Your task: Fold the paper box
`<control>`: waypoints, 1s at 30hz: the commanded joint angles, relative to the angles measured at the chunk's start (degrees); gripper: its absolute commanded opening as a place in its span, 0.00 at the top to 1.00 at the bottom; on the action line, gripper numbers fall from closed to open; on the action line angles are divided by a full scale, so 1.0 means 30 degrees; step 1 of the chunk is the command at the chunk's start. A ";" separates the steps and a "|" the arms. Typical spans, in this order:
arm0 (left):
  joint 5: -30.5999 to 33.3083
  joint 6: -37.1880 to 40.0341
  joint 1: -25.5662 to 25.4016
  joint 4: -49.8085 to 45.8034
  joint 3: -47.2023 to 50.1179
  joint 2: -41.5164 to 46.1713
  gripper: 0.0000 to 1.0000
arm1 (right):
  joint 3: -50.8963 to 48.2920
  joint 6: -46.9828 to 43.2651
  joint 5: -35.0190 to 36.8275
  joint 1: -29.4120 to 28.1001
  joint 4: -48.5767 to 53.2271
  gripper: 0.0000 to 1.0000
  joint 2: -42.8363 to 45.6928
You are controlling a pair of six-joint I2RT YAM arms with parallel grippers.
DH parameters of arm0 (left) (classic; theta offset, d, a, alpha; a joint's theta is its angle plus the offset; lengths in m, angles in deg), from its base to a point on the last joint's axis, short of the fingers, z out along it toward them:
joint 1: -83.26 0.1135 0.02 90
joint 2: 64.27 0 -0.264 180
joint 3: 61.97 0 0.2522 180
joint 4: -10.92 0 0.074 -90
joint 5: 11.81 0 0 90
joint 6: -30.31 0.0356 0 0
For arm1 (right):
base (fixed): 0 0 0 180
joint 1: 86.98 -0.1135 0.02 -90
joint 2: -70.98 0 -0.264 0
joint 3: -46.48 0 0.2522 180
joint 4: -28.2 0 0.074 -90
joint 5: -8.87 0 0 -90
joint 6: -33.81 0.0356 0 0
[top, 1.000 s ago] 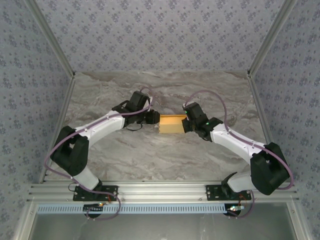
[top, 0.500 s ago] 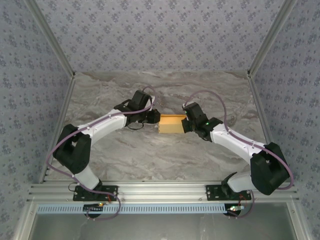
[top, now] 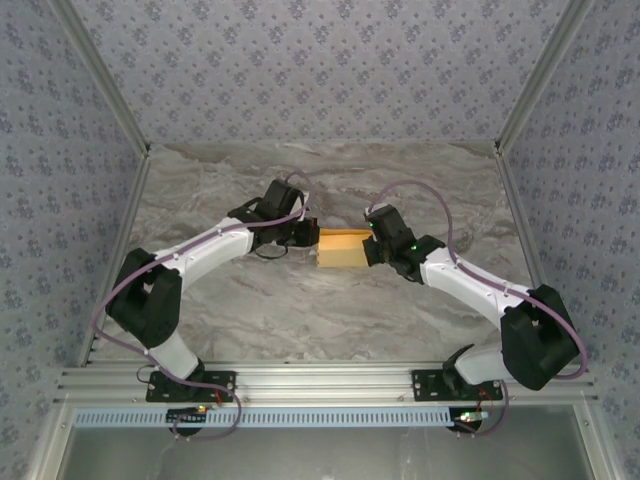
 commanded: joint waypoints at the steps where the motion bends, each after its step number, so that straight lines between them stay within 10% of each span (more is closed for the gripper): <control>1: -0.1876 -0.1073 0.0100 0.0106 -0.0636 -0.0053 1.00 | -0.0120 0.0203 0.0189 -0.0304 0.0779 1.00 -0.0237; 30: -0.5193 -0.5788 0.1104 0.3910 0.1392 -0.0647 1.00 | -0.0028 0.0132 0.0810 -0.0520 0.1044 1.00 -0.0622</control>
